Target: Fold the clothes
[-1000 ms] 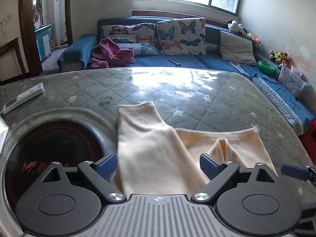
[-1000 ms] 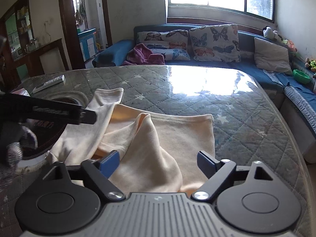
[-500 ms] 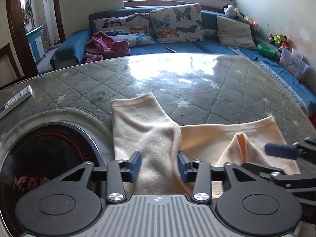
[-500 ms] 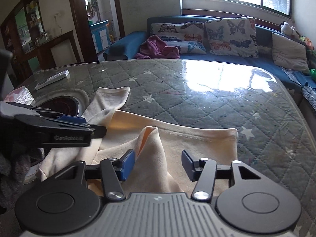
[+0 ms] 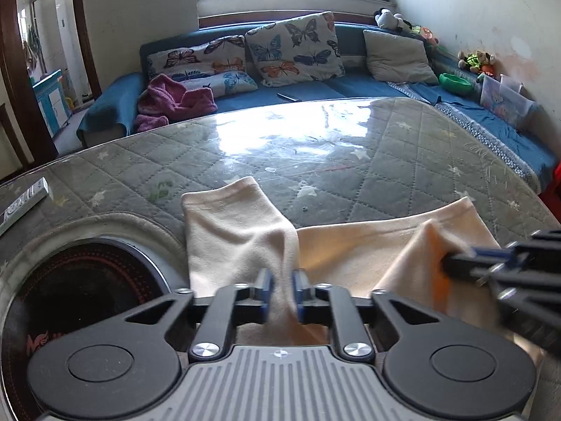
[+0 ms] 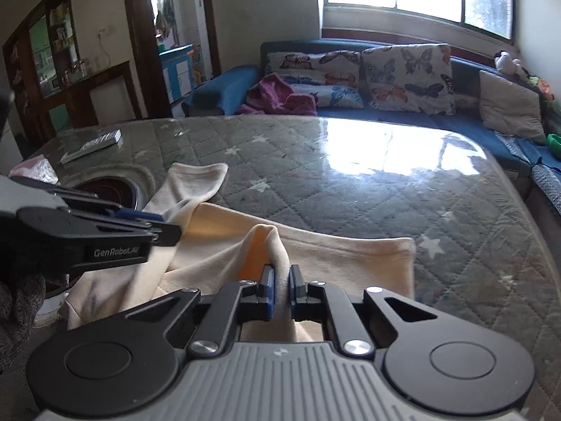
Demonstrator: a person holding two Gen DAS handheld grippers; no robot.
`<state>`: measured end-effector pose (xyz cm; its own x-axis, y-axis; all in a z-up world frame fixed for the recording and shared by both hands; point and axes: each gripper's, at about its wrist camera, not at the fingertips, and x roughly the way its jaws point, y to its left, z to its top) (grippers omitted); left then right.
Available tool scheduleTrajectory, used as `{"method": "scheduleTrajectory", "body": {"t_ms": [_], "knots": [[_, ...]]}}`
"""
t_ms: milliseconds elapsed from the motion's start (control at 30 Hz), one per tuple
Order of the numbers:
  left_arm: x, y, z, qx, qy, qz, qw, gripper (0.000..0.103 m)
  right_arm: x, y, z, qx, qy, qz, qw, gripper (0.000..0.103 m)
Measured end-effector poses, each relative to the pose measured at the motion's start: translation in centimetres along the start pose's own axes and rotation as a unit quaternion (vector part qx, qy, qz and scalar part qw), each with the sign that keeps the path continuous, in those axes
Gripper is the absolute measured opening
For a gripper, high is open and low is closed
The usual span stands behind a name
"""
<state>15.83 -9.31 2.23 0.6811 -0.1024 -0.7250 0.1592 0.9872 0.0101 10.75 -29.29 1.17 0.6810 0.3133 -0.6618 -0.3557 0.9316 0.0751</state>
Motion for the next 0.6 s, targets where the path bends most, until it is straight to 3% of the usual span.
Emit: {"method": "scheduleTrajectory", "body": {"t_ms": [300, 500, 600], "knots": [[-5.8, 3.6, -1.6, -0.040, -0.042, 0.004, 0.9983, 0.003, -7.5, -1.5, -1.6, 0.006, -0.075, -0.074, 0.994, 0.006], [-9.3, 5.4, -3.5, -0.057, -0.054, 0.000, 0.9969, 0.003, -13.9, -2.8, -5.0, 0.039, -0.124, -0.142, 0.981, 0.006], [-9.6, 4.8, -3.8, -0.054, -0.050, -0.012, 0.9972, 0.005, -15.7, -3.2, -7.0, 0.060, -0.123, -0.161, 0.977, 0.006]]}}
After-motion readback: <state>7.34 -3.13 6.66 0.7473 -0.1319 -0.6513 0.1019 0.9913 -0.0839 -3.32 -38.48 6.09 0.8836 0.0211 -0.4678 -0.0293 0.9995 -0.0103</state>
